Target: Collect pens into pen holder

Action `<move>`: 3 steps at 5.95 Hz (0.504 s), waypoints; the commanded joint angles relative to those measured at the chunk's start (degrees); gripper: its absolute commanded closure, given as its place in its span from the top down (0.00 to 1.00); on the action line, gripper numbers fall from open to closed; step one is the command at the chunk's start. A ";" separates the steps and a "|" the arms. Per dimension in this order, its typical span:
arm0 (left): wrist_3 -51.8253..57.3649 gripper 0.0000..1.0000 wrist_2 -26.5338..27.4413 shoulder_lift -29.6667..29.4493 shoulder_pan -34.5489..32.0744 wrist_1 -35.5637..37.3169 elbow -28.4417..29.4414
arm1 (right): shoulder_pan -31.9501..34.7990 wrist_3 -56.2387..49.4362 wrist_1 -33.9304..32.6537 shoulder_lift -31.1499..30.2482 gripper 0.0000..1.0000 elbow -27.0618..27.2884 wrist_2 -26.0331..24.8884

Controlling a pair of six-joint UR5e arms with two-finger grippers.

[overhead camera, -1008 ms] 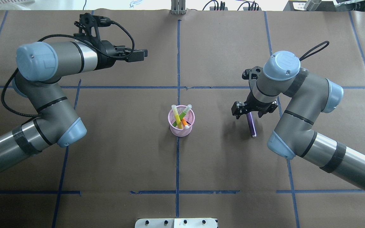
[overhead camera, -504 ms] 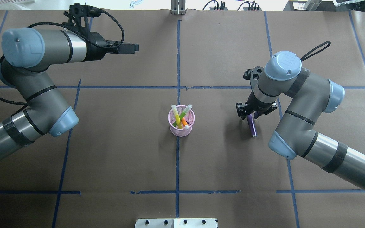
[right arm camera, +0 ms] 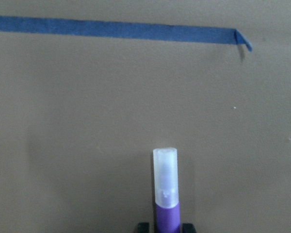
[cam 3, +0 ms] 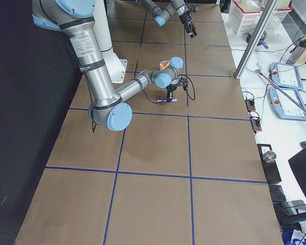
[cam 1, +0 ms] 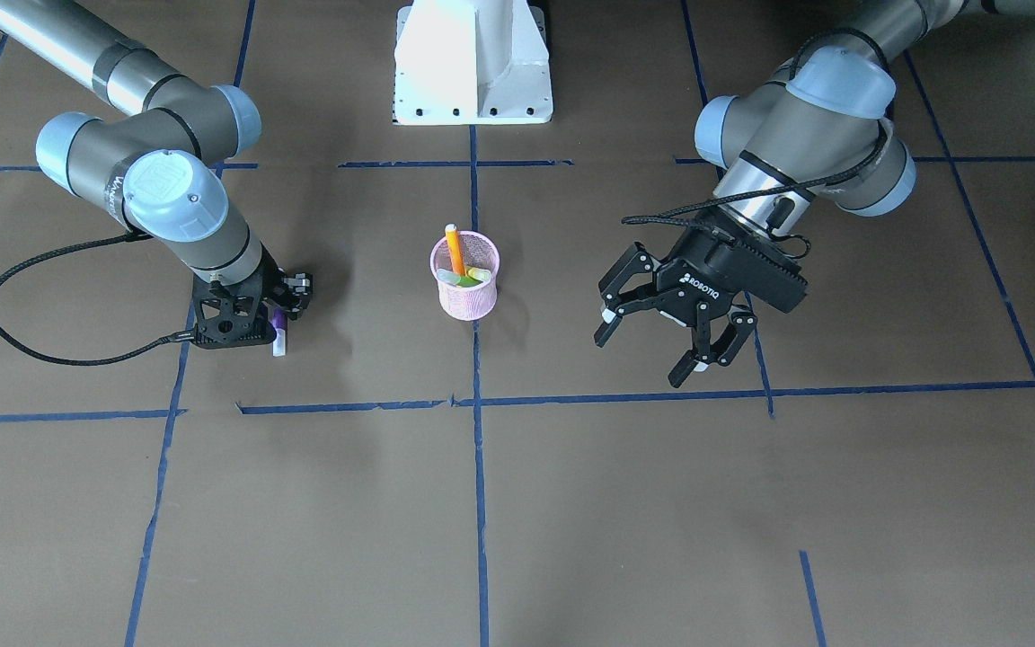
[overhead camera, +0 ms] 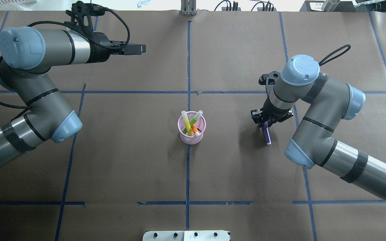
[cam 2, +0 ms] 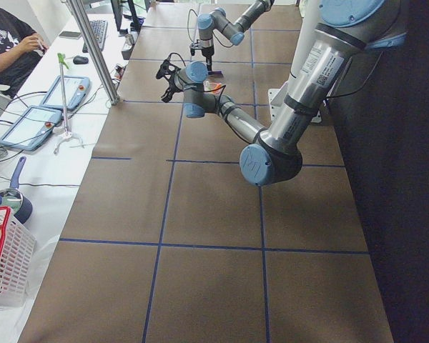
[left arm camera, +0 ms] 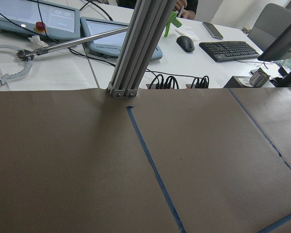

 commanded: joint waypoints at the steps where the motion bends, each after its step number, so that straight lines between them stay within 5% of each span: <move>1: -0.38 1.00 -0.50 -0.03 -0.24 -0.02 -0.06 | 0.00 0.09 0.00 0.10 0.07 0.08 0.11; 3: -1.08 1.00 -1.03 -0.12 -0.59 -0.02 -0.06 | 0.09 0.09 -0.09 0.01 0.00 0.08 0.11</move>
